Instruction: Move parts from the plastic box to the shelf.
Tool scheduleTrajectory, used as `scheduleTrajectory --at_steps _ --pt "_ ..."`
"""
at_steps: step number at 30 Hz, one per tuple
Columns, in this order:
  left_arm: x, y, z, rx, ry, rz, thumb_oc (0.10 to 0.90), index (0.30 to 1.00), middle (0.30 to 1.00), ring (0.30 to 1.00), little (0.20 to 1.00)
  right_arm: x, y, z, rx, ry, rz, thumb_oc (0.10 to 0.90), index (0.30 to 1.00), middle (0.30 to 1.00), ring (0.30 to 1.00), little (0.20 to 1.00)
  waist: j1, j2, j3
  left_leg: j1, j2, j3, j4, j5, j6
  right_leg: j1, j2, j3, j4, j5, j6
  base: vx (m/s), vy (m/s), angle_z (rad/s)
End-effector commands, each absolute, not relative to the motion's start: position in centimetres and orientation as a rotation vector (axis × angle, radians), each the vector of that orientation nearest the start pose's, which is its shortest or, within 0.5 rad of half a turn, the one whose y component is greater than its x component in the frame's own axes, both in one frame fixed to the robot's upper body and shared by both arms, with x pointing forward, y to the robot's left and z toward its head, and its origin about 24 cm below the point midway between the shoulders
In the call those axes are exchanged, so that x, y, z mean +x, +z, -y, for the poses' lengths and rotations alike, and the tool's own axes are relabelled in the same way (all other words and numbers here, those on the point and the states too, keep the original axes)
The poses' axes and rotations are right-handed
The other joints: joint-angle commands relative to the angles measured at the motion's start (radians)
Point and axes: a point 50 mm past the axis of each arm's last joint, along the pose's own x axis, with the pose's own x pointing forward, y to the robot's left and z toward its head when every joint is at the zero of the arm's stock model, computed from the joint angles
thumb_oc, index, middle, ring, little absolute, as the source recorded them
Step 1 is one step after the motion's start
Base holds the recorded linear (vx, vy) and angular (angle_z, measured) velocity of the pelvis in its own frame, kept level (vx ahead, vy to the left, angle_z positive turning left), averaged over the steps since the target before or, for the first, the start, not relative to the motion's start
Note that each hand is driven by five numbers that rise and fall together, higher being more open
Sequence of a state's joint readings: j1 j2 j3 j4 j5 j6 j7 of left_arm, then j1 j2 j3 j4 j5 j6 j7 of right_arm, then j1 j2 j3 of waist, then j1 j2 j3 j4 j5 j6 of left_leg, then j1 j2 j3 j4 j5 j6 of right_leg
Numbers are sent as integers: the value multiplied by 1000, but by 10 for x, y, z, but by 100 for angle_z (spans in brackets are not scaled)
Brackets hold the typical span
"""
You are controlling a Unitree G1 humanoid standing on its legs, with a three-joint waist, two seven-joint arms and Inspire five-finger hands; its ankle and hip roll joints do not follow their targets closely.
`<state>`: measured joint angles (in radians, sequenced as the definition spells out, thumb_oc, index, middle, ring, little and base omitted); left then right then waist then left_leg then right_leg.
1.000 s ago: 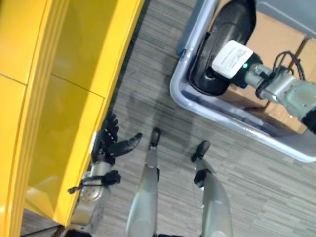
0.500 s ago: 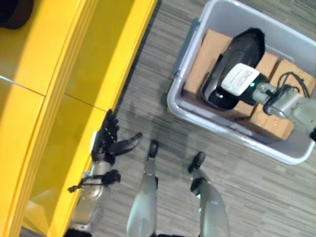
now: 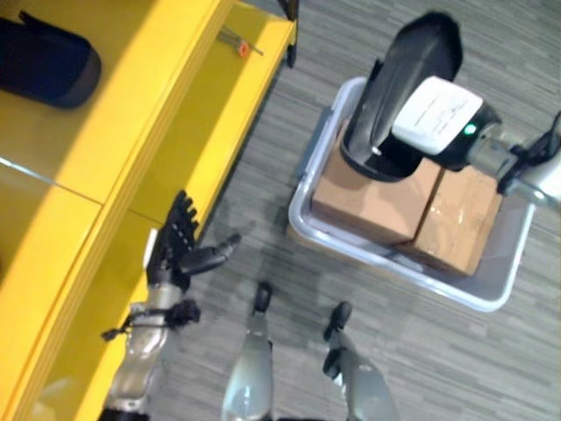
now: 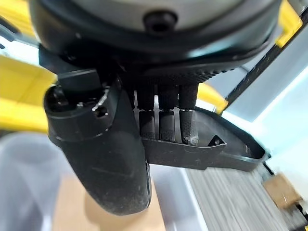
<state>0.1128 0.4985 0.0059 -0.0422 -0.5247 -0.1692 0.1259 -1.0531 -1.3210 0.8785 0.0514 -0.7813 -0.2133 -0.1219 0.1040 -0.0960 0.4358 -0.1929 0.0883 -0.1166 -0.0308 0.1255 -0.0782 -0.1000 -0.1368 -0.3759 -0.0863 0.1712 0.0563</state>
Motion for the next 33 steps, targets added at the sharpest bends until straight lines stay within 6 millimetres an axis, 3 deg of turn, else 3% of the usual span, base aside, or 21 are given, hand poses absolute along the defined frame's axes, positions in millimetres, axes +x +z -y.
scheduleTrajectory --at_steps 1,8,14,18,27,33 --pt "227 90 -244 82 41 220 900 1000 1000 1000 1000 314 293 207 -2161 100 797 400 300 300 300 300 -11 -16 -194 97 68 38 -56 -64 -32 -10 -82 53 77 -57 123 57 51 -12" --pt "229 100 -235 186 -44 259 900 1000 1000 1000 1000 318 282 206 -2126 156 753 400 300 300 300 300 -21 -23 -275 132 66 59 -56 -81 -31 41 -80 59 26 -38 133 30 54 -6" --pt "238 142 -207 455 -170 488 900 1000 1000 1000 1000 339 264 185 -2097 261 721 400 300 300 300 300 -39 -33 -351 186 59 95 -56 -111 -19 82 -86 93 3 -23 143 40 71 -15" --pt "241 151 -196 501 -197 551 900 1000 1000 1000 1000 344 258 179 -2091 290 720 400 300 300 300 300 -44 -38 -361 206 59 102 -56 -120 -15 94 -87 103 7 -27 145 27 21 -11" --pt "240 185 -166 802 -251 825 900 1000 1000 1000 1000 347 254 157 -2089 365 783 400 300 300 300 300 -62 -50 -393 235 65 120 -56 -132 -16 114 -84 121 10 -35 149 13 10 -9" --pt "241 190 -152 936 -288 918 900 1000 1000 1000 1000 345 257 147 -2096 380 837 400 300 300 300 300 -72 -55 -400 233 67 124 -56 -131 -19 113 -81 123 5 -31 149 0 0 0"
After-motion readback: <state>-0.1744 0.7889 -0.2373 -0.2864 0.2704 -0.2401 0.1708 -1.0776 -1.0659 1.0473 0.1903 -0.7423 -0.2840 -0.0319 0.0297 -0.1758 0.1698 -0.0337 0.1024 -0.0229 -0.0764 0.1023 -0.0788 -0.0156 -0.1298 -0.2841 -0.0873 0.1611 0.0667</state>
